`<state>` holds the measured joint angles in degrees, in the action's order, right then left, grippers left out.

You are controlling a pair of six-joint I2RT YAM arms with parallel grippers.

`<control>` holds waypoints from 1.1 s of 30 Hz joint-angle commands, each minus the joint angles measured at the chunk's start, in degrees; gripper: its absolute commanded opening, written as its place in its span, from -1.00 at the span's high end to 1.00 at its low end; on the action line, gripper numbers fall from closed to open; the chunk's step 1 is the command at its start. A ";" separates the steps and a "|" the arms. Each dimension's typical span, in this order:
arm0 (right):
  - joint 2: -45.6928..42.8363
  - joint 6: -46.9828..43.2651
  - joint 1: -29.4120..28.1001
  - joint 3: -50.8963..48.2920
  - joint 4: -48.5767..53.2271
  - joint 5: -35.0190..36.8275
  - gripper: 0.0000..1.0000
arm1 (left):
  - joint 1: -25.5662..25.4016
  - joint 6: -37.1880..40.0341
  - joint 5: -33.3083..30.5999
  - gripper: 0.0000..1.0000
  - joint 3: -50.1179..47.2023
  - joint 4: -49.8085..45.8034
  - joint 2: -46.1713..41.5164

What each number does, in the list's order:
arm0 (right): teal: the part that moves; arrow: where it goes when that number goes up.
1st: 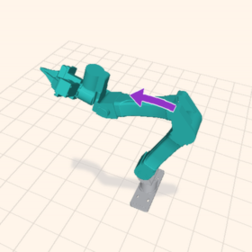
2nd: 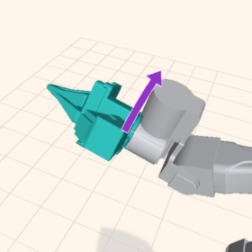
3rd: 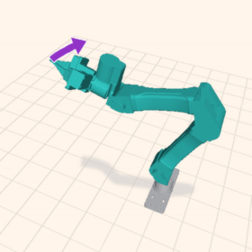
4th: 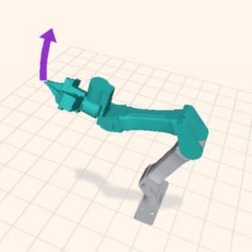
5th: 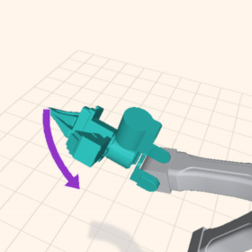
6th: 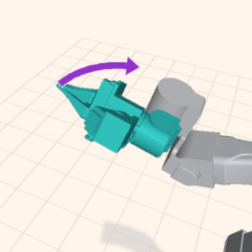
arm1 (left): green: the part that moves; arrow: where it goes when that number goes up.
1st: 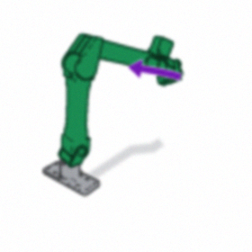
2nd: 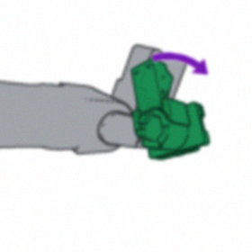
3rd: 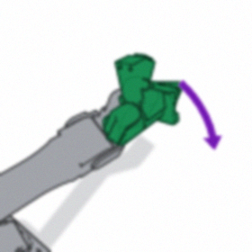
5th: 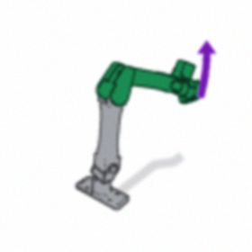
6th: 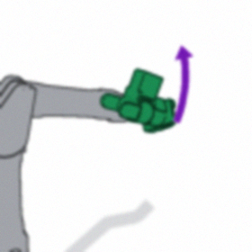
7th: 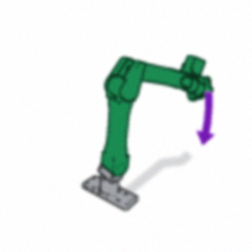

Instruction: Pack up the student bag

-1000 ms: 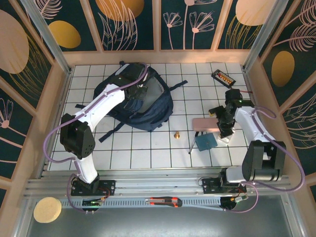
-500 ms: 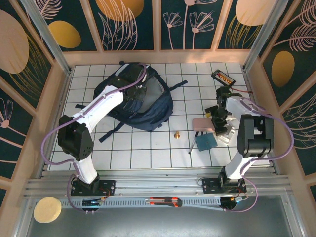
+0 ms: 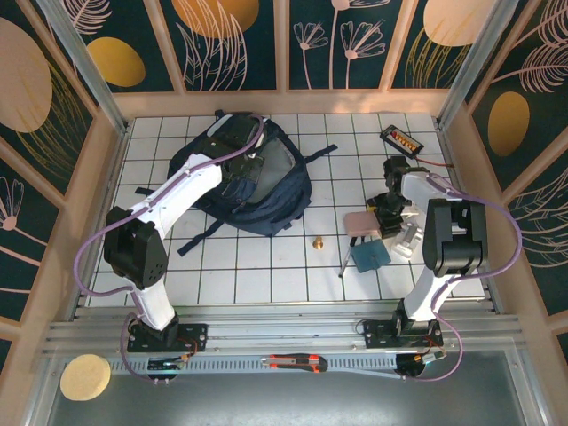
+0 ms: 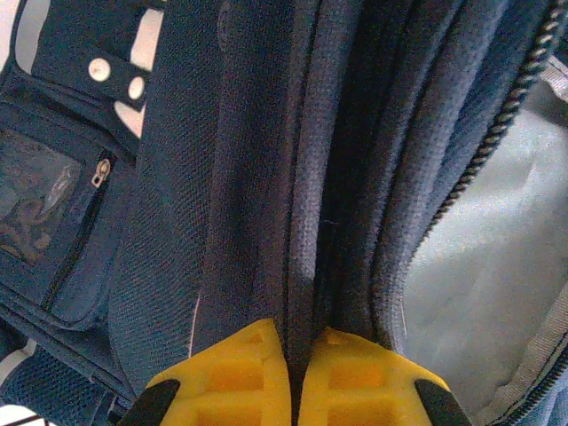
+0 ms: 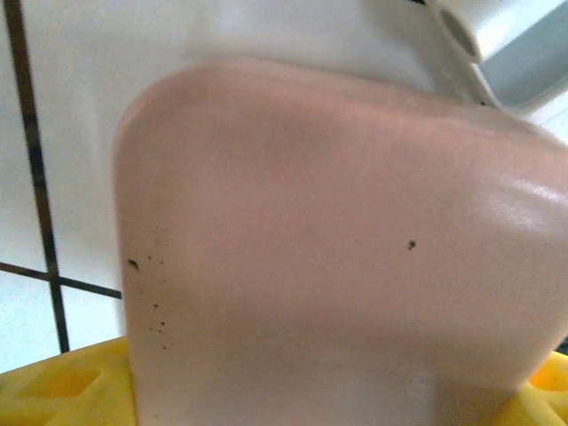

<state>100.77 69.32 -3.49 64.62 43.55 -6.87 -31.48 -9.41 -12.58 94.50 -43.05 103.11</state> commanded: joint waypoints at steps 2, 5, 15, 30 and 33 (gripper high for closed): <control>-2.37 -0.87 -0.65 4.23 3.38 0.99 -0.13 | 0.31 0.09 1.32 1.00 2.48 1.59 -2.67; -4.64 -1.98 -1.41 7.69 5.54 1.40 -0.12 | 0.35 -0.54 3.00 1.00 3.44 2.00 -3.16; 3.46 -3.14 -13.80 30.24 6.80 -0.14 -0.09 | 0.31 -2.18 9.93 1.00 4.83 3.75 -4.14; 37.32 -0.19 -25.87 71.00 3.39 -6.49 -0.04 | 0.25 -3.06 15.42 1.00 0.82 8.99 -7.54; 37.04 0.28 -27.33 67.69 -4.74 -10.12 -0.13 | 0.20 -3.12 14.79 1.00 -0.81 9.95 -8.29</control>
<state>138.21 67.90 -29.26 133.27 47.77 -11.70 -30.79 -11.90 -0.43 93.97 -40.64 98.74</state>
